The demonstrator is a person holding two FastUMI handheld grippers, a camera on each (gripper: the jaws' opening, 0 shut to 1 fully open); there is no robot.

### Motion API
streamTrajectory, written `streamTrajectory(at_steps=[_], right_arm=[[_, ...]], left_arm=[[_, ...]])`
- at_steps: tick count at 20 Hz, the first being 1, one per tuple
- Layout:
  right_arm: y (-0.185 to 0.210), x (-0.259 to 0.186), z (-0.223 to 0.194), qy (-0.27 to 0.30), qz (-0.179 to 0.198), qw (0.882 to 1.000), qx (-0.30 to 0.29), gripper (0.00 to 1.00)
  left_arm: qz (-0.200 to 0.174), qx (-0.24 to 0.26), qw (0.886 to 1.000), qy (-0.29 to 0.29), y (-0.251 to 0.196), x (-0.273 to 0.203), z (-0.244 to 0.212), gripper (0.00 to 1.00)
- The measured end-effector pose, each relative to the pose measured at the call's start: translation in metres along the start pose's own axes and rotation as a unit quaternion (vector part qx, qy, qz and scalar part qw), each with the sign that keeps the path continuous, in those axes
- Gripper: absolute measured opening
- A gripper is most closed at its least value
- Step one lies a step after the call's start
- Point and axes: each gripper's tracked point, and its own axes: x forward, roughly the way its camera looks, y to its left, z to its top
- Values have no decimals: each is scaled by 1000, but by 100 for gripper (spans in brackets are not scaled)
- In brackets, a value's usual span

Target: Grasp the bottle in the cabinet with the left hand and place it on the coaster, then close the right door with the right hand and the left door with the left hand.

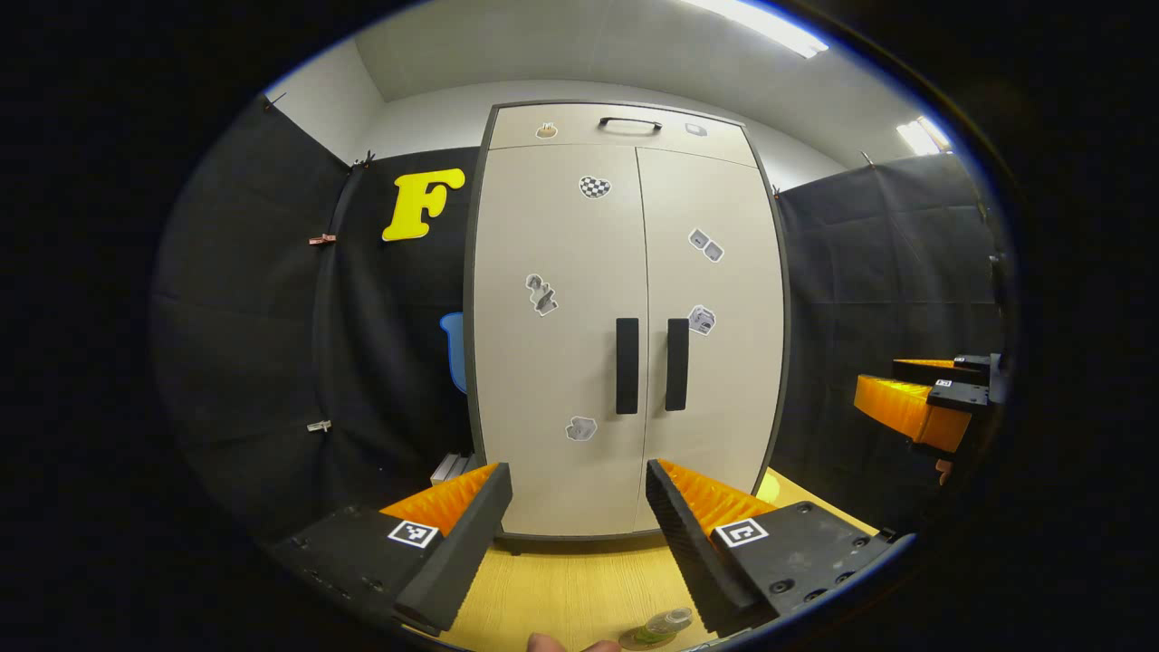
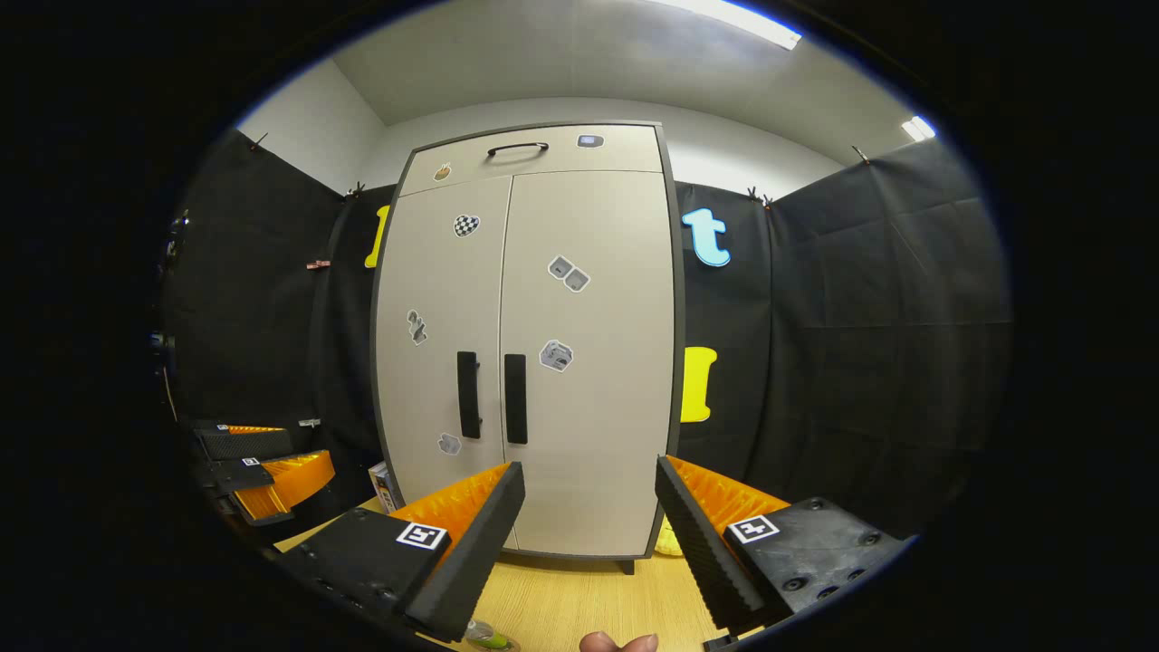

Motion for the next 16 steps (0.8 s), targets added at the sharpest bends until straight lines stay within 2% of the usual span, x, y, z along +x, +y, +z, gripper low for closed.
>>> streamTrajectory(at_steps=[7,13,16], right_arm=[[4,0,0,-1,2,1000,-2,96],[3,10,-1,-7,-11,1000,-16,96],[10,15,-4,-7,3,1000,-9,96]], left_arm=[[-7,6,1000,-17,-3,6,10,95],[-54,-6,998,-30,-21,23,4,95],[-46,-16,999,-19,-14,31,-6,95]])
